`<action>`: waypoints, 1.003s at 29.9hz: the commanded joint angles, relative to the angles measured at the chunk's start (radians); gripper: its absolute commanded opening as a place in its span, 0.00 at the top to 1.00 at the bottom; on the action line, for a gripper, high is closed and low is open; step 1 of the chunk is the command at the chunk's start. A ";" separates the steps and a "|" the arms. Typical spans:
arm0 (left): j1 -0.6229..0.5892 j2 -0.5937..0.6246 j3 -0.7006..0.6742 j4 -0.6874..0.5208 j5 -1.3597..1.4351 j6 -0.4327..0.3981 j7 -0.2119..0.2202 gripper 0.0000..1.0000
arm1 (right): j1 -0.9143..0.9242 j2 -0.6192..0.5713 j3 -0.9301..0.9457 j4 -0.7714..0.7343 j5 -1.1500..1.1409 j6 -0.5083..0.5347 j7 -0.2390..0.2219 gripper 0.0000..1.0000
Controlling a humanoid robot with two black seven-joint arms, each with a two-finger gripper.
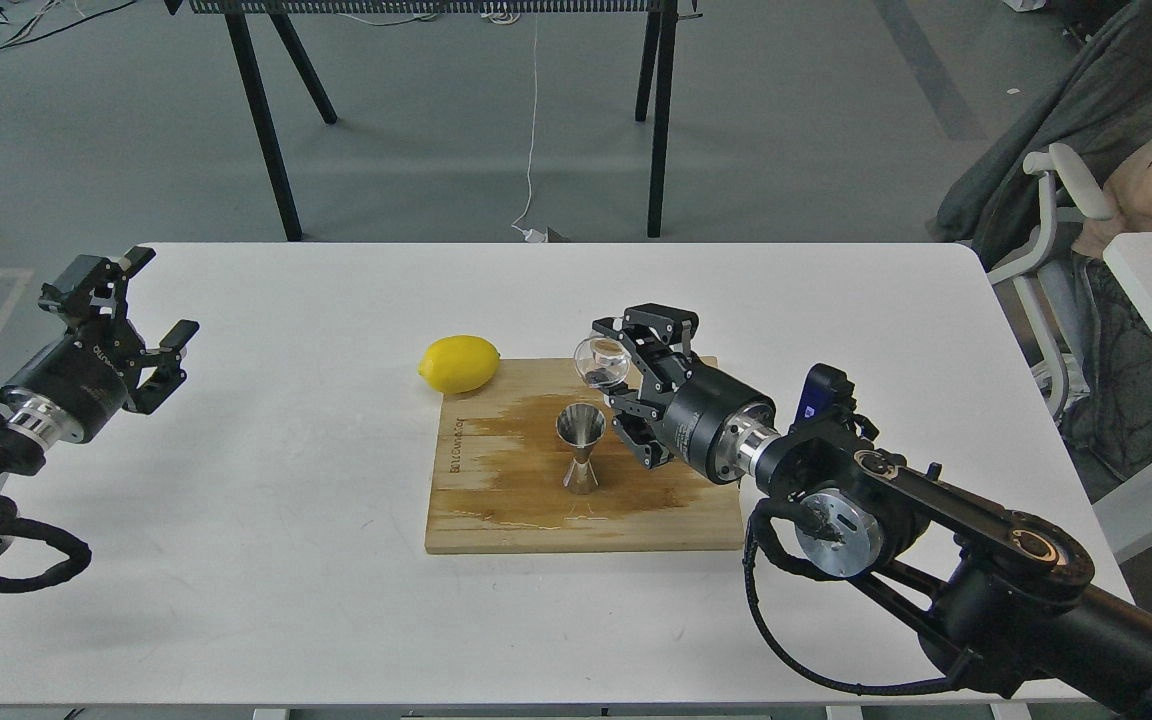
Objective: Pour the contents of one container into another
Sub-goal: 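Lift the glass with the right gripper and move it over the jigger, then tilt the held glass above the jigger to pour into it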
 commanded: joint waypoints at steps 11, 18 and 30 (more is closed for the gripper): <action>0.000 0.000 -0.002 0.000 -0.002 0.000 0.000 0.01 | 0.083 -0.004 -0.092 -0.052 -0.090 0.000 0.002 0.54; 0.000 0.000 -0.003 0.000 -0.002 0.000 0.000 0.01 | 0.146 -0.009 -0.168 -0.053 -0.125 0.000 0.002 0.54; 0.000 0.000 -0.003 0.000 -0.003 0.000 0.000 0.01 | 0.220 -0.041 -0.265 -0.061 -0.184 0.000 0.000 0.54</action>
